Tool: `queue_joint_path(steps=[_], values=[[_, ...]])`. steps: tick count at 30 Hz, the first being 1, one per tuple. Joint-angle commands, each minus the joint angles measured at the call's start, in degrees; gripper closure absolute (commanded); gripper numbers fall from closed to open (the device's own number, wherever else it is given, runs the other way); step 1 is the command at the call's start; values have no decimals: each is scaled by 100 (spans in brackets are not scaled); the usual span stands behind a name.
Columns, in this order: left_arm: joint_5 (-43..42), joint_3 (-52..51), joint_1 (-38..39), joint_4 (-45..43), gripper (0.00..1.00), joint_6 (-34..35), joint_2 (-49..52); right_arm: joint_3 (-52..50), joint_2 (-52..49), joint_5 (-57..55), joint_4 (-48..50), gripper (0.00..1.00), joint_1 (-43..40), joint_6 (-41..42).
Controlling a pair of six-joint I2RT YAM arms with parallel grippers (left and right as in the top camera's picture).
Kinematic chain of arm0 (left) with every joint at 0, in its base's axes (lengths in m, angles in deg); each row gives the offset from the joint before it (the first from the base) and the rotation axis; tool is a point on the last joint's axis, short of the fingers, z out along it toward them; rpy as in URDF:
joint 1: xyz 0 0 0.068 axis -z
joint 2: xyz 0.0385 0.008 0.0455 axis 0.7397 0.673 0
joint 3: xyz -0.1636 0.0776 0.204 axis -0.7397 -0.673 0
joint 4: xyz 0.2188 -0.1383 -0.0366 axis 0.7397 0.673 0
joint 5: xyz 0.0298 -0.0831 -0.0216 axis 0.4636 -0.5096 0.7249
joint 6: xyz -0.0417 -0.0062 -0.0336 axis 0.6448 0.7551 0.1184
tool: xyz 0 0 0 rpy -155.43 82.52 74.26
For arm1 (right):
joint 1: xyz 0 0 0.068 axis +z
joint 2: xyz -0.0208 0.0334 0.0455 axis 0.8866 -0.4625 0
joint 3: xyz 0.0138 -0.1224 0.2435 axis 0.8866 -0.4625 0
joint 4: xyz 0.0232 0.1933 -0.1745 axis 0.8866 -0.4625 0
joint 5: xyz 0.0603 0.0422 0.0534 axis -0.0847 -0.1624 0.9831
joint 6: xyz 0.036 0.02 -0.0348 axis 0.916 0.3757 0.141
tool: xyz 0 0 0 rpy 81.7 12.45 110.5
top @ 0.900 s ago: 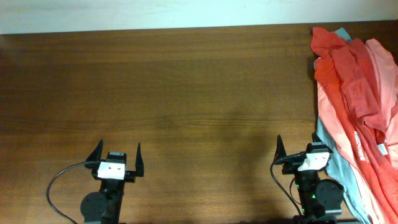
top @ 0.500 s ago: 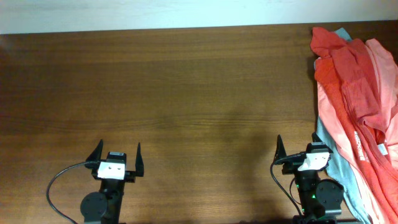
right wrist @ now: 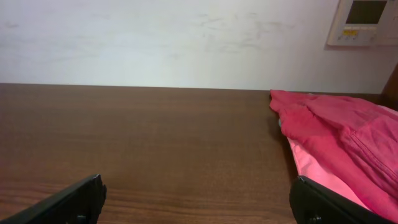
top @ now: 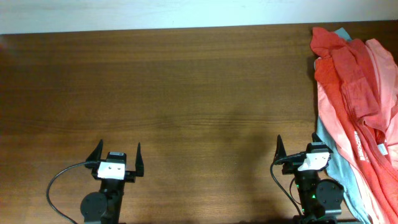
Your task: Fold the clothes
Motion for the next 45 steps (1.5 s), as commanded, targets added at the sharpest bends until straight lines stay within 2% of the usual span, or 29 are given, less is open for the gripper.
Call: queue_joint_path(steps=[1,39,43,45], values=[[66,-44,24,11,1,-52,-55,-26,28,76,-24,1,-37,-35],[61,-44,24,4,0,-50,-55,-26,28,-114,-57,1,-37,-72],[61,-44,24,-170,1,-48,-55,-26,28,-7,-33,2,-37,671],[24,-42,24,-417,1,184,-55,-24,28,-7,-24,1,-37,752]])
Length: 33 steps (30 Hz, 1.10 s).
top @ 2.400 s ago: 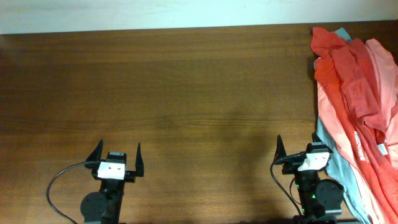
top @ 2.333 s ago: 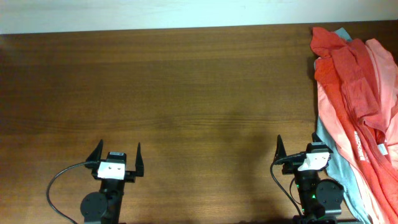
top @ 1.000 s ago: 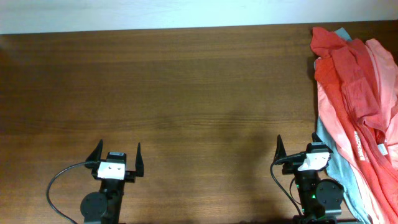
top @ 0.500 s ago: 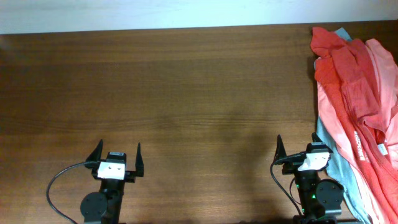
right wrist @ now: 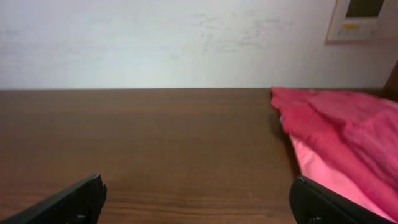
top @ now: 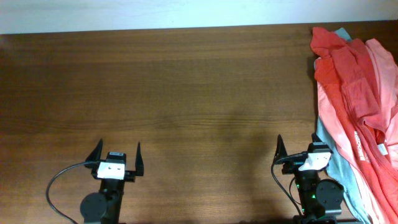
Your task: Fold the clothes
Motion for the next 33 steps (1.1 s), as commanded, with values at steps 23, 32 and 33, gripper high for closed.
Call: queue_joint_path(steps=[23,32,33], values=[[28,4413,17,3023,1,984,4135,4704,-4496,-511,-2780,2,-48,42],[22,5845,17,4424,1,988,5751,7477,-7582,-662,-3956,1,-730,-428],[24,5845,17,4419,1,988,5757,7674,-7860,-662,-3853,1,-933,-435]])
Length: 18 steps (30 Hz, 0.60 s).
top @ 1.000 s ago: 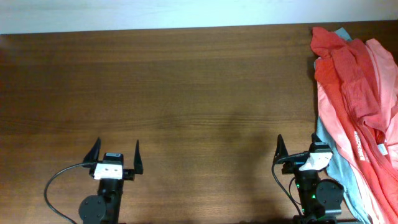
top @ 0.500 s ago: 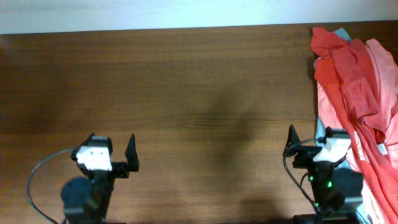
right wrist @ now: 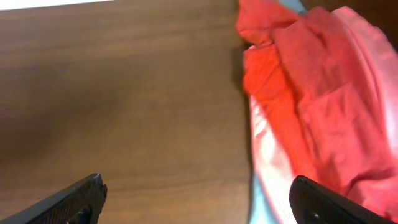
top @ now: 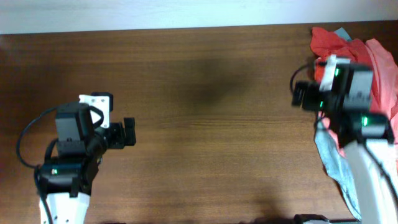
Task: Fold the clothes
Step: 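Reach the right gripper into the shirt pile and grasp the orange shirt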
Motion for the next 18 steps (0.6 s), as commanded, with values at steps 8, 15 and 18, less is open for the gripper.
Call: queue_joint_path(steps=[8,15,18], values=[[22,151,20,17,1,57,55,881,-2321,-232,951,7,-1587,-903],[22,151,20,15,1,55,55,881,-3375,-275,1526,20,-1956,-903],[22,151,20,0,1,57,55,881,-3582,-278,1687,24,-1956,-903]])
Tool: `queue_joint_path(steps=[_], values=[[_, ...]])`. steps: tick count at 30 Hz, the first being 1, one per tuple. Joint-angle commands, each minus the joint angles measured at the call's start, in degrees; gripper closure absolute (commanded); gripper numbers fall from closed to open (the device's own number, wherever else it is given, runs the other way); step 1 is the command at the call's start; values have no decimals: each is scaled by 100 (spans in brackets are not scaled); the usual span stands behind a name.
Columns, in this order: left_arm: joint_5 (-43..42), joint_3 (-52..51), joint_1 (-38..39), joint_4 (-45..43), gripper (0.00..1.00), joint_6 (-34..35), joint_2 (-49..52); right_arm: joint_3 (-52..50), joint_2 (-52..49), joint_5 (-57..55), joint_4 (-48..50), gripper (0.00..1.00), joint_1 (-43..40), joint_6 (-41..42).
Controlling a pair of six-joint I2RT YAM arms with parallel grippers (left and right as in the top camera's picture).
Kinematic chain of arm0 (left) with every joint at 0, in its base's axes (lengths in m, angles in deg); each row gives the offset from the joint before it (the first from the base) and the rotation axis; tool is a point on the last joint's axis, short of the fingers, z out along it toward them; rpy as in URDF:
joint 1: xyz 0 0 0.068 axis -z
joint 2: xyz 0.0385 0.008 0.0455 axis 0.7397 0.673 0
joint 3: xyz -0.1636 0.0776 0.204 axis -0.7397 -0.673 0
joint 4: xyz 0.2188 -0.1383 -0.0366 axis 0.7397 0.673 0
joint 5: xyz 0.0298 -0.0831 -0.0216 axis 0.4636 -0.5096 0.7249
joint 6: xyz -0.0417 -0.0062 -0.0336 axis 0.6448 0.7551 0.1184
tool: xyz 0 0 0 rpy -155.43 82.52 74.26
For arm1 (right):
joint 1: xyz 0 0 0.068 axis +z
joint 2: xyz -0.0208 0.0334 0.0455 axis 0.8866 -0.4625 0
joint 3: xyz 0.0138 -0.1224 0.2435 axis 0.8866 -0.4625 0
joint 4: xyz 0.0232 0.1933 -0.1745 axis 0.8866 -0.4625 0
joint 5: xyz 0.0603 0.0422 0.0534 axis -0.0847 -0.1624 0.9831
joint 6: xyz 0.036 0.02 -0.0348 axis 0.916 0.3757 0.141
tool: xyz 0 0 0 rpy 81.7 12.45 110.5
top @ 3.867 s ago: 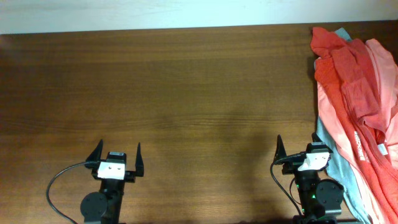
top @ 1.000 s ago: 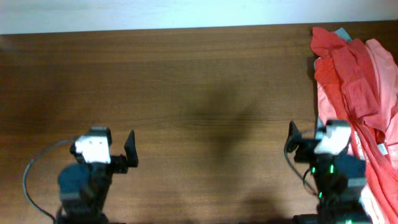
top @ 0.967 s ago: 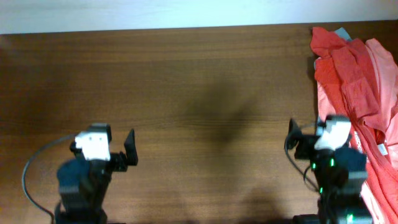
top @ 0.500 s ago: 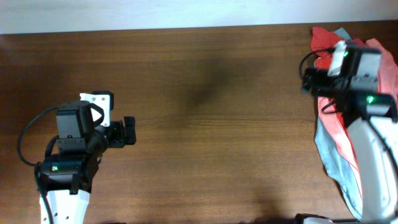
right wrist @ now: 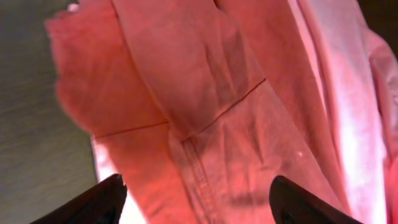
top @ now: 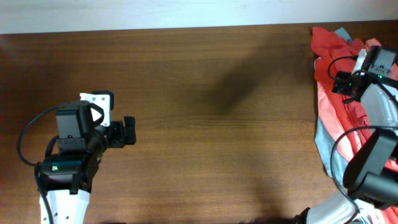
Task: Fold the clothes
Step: 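Reach the right gripper into the shirt pile and grasp the orange shirt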
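Note:
A pile of clothes lies at the table's right edge: a red garment on top at the far end, pink ones under it, a light blue one at the bottom. In the right wrist view the red garment fills the frame, with a stitched seam running across it. My right gripper hangs over the pile's far part; the same right gripper is open, its fingers wide apart above the cloth and holding nothing. My left gripper is raised over bare wood at the left, open and empty.
The brown wooden table stretches between the two arms. Its far edge meets a white wall at the top of the overhead view. The right arm's cables loop over the clothes pile.
My right gripper has moved from the pile's left edge to right over the red garment, much closer to the cloth. The left arm has not moved.
Both arms first rested at the near table edge with grippers open, and stayed so at the second moment. Then both were raised, the left over the left of the table and the right beside the pile's far end. Now the right gripper is over the red garment.

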Motion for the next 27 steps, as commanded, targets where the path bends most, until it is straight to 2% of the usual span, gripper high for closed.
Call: queue_joint_path(steps=[1,5,12,19,21,27], values=[[22,131,20,-35,1,55,-4,98,-234,-22,186,26,-4,-31],[22,131,20,-61,1,57,-4,98,-376,-28,413,31,-4,-33],[20,131,20,-179,1,57,-4,98,-640,-9,691,34,0,-33],[22,131,20,-212,1,57,-4,98,-651,-11,848,51,0,-31],[22,131,20,-212,1,55,-4,98,-651,-9,848,59,0,-31],[22,131,20,-212,1,55,-4,96,-691,-9,859,59,0,-31]])
